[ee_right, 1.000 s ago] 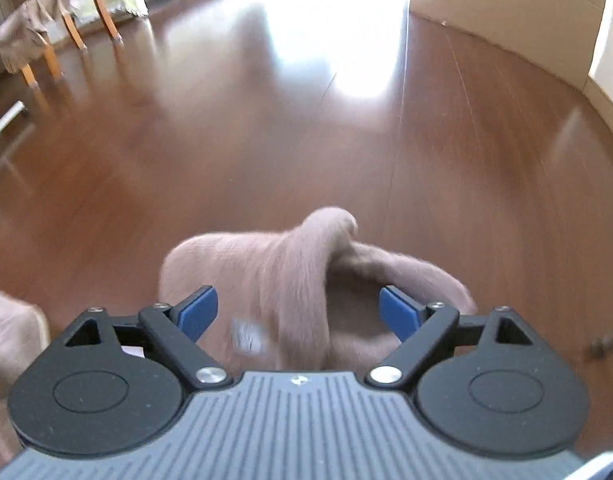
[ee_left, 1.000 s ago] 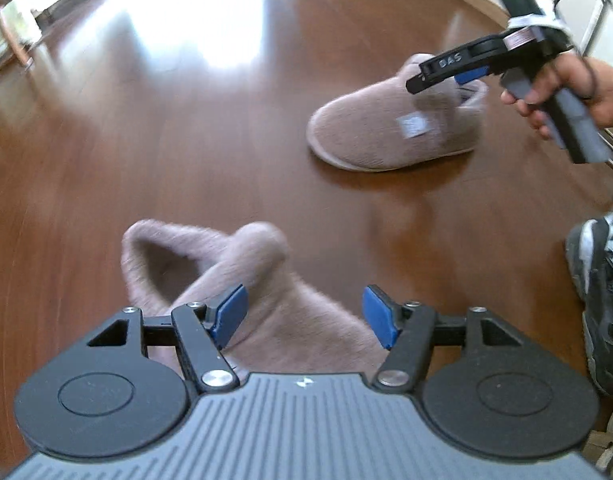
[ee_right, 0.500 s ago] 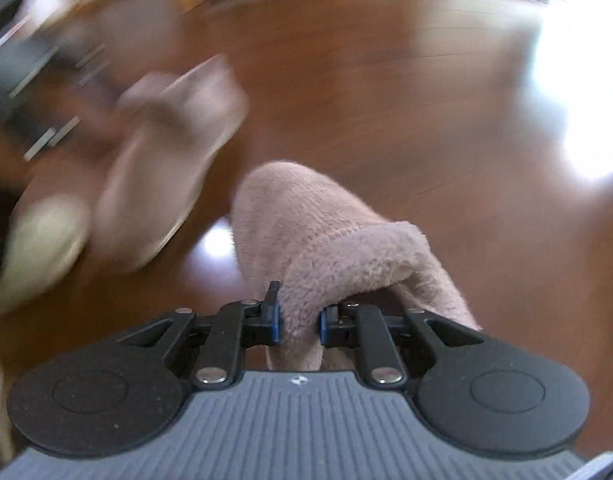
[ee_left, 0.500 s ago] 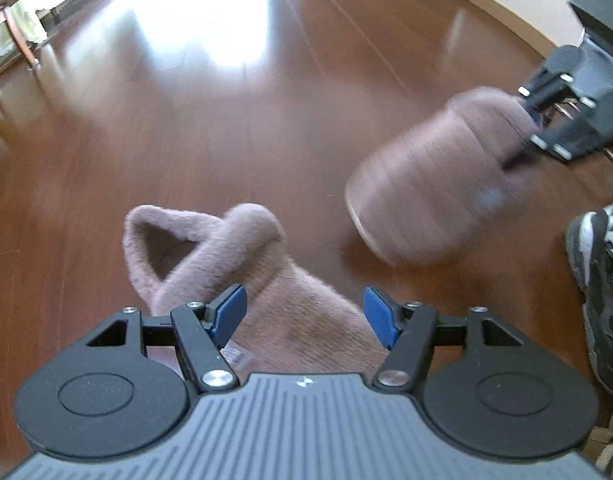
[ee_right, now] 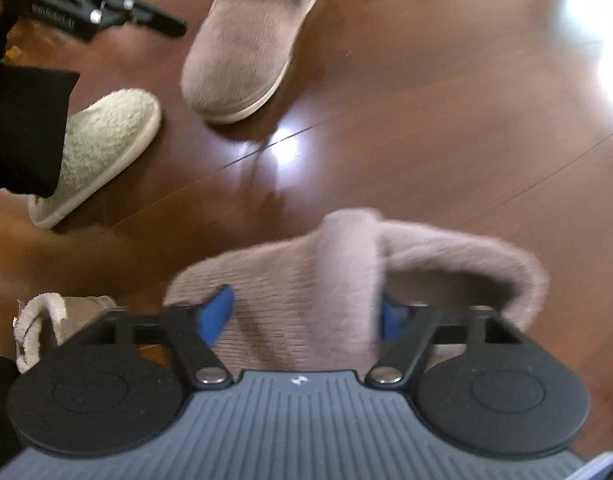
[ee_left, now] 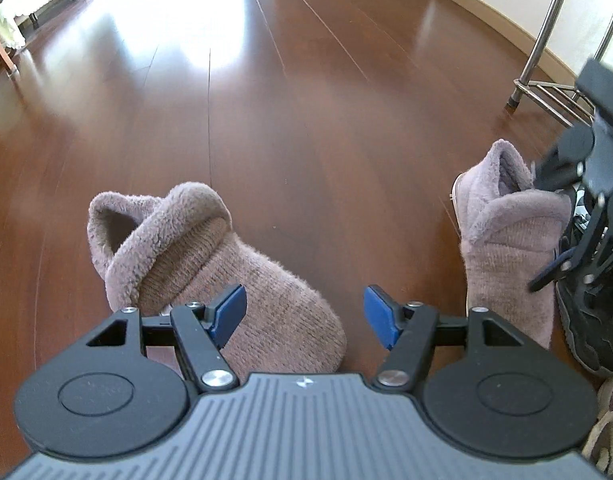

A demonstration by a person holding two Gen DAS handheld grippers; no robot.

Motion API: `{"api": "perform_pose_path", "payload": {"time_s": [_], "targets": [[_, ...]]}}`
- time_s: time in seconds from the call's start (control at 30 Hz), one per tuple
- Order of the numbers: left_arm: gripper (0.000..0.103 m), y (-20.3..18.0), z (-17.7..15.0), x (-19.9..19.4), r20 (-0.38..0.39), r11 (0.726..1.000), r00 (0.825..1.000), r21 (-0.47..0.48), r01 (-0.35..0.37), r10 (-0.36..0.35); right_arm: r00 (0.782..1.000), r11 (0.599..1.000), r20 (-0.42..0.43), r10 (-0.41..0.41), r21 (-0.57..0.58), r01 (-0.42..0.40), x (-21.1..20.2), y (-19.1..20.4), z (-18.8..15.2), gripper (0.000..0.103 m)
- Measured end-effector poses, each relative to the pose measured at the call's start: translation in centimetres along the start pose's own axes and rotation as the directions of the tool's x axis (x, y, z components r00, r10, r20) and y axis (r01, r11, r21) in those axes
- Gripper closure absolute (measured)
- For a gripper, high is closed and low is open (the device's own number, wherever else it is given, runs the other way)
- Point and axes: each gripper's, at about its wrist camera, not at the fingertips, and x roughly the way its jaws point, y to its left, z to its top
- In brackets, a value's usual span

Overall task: Organize scattered shoes
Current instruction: 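Carry the slipper to the row with the right gripper while the left grasps the second slipper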

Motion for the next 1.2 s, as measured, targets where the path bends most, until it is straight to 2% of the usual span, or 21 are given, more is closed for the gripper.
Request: {"api": "perform_pose_path", "payload": {"time_s": [0.07,0.13,0.27,0.4,0.43,0.47,0.53,0.6,0.63,0.67,0.73,0.77,0.8,0.87,0.93,1.03,1.07,1.1,1.13,1.17,1.2], "targets": [[0.036,0.0,0.0,-0.2,0.001,1.0,1.0,-0.003,0.009,-0.009,0.999,0.997,-0.025,0.043,-0.055,-0.044,-0.4,0.2,-1.1,0.073],[0.036,0.3,0.0,0.1,0.0,1.0,1.0,-0.003,0.012,-0.012,0.993,0.994,-0.077,0.084,-0.062,-0.089,-0.4,0.1,-1.1,0.077],[0.036,0.4,0.0,0.1,-0.004,1.0,1.0,-0.001,0.026,-0.026,0.969,0.974,-0.207,0.134,-0.152,-0.167,0.0,2.2,-2.0,0.08],[0.036,0.1,-0.2,0.1,0.002,0.999,0.999,0.023,0.036,-0.036,0.957,0.961,-0.244,0.155,-0.186,-0.203,0.6,3.9,-3.0,0.078],[0.036,0.1,-0.3,0.1,0.003,0.999,0.999,0.028,0.035,-0.036,0.962,0.966,-0.234,0.14,-0.18,-0.184,0.4,4.1,-3.1,0.071],[0.036,0.2,-0.4,0.0,0.004,0.999,0.999,0.032,0.035,-0.035,0.972,0.978,-0.212,0.099,-0.157,-0.134,0.1,4.3,-3.0,0.053],[0.036,0.6,-0.7,-0.3,0.024,0.998,1.0,0.064,0.01,-0.012,0.988,0.995,-0.155,0.024,-0.097,-0.039,-0.8,4.6,-2.9,0.033],[0.036,1.3,-0.6,-0.5,0.051,0.994,0.998,0.101,-0.029,0.024,1.0,1.0,-0.025,0.0,0.023,0.001,-3.0,4.3,-3.0,0.029],[0.036,1.7,-0.5,-0.6,0.069,0.991,0.997,0.125,-0.052,0.043,0.999,0.996,0.037,-0.031,0.083,0.027,-3.9,4.3,-3.1,0.021],[0.036,2.4,-0.2,-0.8,0.097,0.982,0.993,0.171,-0.077,0.061,0.985,0.979,0.139,-0.105,0.188,0.078,-5.4,4.3,-3.4,0.012],[0.035,3.8,0.8,-0.8,0.135,0.951,0.987,0.283,-0.126,0.091,0.94,0.927,0.26,-0.221,0.355,0.12,-7.3,4.4,-4.0,0.009],[0.035,4.3,1.3,-0.7,0.14,0.935,0.985,0.328,-0.138,0.097,0.904,0.875,0.321,-0.282,0.472,0.105,-8.3,4.4,-4.5,0.008],[0.035,4.7,1.7,-0.4,0.139,0.919,0.986,0.368,-0.14,0.095,0.868,0.822,0.375,-0.325,0.565,0.063,-9.1,4.5,-5.1,0.008],[0.034,5.7,2.7,0.7,0.105,0.881,0.991,0.457,-0.121,0.082,0.812,0.745,0.484,-0.326,0.661,-0.095,-9.9,4.8,-6.4,0.008],[0.034,7.2,3.9,3.0,0.003,0.835,0.998,0.548,-0.048,0.055,0.776,0.686,0.558,-0.295,0.689,-0.235,-9.8,4.9,-7.7,0.008],[0.044,8.6,4.8,5.8,-0.159,0.804,0.987,0.586,0.105,-0.014,0.769,0.634,0.578,-0.272,0.709,-0.308,-9.6,4.8,-9.1,0.007],[0.065,8.9,5.0,6.3,-0.189,0.804,0.981,0.575,0.152,-0.049,0.774,0.627,0.565,-0.285,0.721,-0.295,-9.6,4.9,-9.5,0.007],[0.078,9.1,5.4,6.7,-0.222,0.803,0.971,0.56,0.205,-0.093,0.777,0.622,0.555,-0.296,0.73,-0.285,-9.5,5.1,-9.9,0.007],[0.08,8.8,5.8,6.9,-0.239,0.789,0.964,0.566,0.238,-0.119,0.779,0.615,0.549,-0.302,0.737,-0.281,-9.5,5.3,-10.3,0.008],[0.084,8.4,5.8,6.9,-0.236,0.766,0.965,0.597,0.239,-0.117,0.778,0.603,0.545,-0.312,0.747,-0.281,-9.6,5.4,-11.1,0.008],[0.085,7.7,5.8,6.8,-0.231,0.726,0.966,0.645,0.24,-0.114,0.776,0.59,0.544,-0.32,0.755,-0.285,-9.7,5.6,-11.7,0.008]]}}
